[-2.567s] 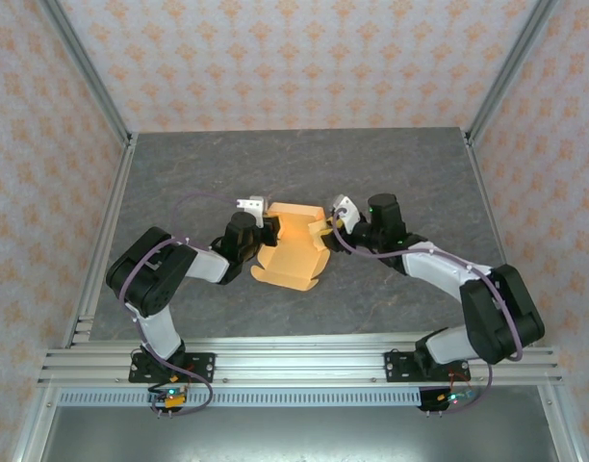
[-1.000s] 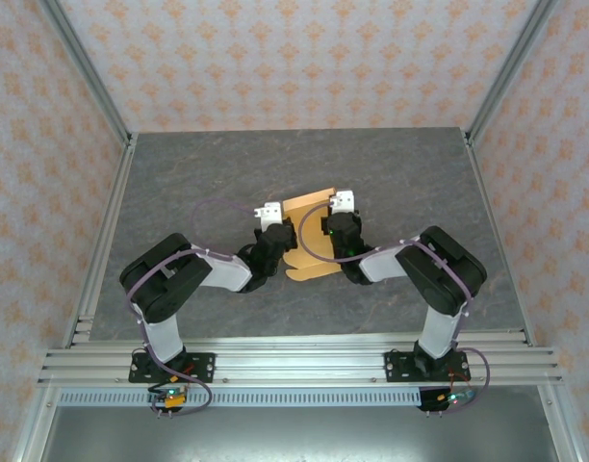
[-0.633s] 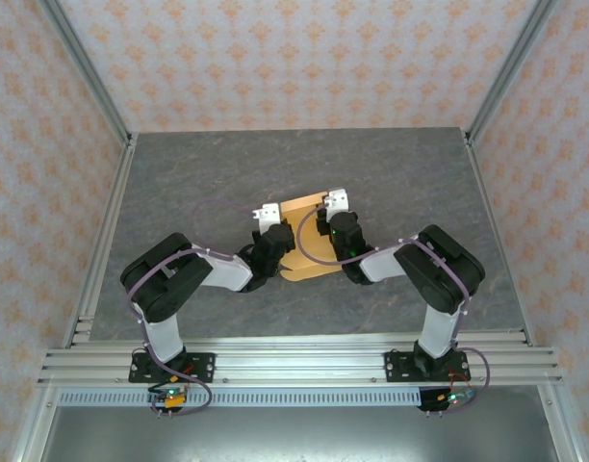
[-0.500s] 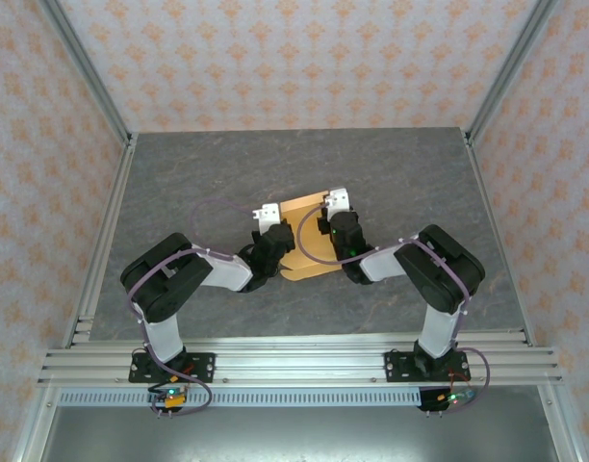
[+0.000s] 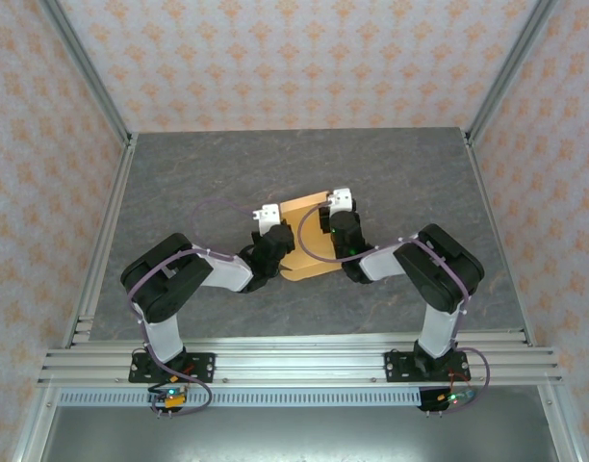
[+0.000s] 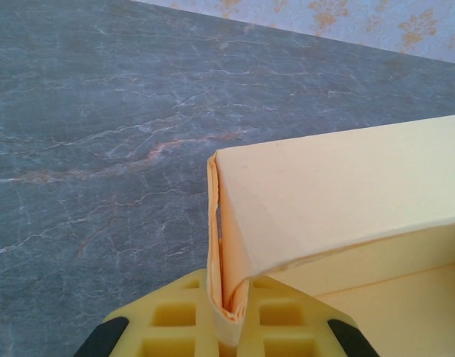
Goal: Fold the paper box
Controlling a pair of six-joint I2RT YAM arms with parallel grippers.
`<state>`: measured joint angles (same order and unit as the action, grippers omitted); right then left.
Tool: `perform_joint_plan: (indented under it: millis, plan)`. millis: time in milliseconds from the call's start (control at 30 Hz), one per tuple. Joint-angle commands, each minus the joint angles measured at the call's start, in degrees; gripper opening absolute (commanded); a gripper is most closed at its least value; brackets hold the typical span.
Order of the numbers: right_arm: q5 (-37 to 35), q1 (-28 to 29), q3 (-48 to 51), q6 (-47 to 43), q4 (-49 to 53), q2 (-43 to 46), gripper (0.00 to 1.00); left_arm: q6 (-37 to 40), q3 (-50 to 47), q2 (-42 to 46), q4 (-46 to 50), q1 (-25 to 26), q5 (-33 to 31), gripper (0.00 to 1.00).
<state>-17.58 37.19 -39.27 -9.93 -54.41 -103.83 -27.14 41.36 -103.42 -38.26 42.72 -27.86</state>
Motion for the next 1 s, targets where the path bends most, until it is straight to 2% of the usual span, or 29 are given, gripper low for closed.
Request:
perform_joint_plan:
  millis: [0,167,300,433,567,833,967]
  plan:
    - [15.14,-0.82,1.19,-1.9,2.57,2.94,0.56,-0.29,0.4,1.31,2.33,0.09,-3.43,0.0]
    - [34.83,-4.6,3.73,-4.63,6.74,6.53,0.6,-0.71,0.82,2.29,4.22,0.08,-3.24,0.0]
    - [43.46,-8.41,7.02,-5.07,6.9,10.46,0.63,-0.9,0.55,2.76,4.5,0.0,-3.3,0.0]
    - [45.54,-11.59,10.4,-4.92,6.79,15.48,0.64,-0.81,1.4,3.09,6.91,-0.14,-3.2,0.0]
    - [39.91,-12.13,9.84,-8.53,16.94,20.62,0.64,-1.41,0.94,3.88,7.32,-0.09,-3.16,0.0]
    - [41.1,-12.71,9.43,-8.16,16.55,19.22,0.63,-3.16,1.73,5.06,12.24,-0.18,-3.87,0.0]
    - [40.97,-12.54,4.39,-8.54,23.32,16.96,0.63,-7.22,1.79,7.1,16.98,-0.35,-5.46,0.0]
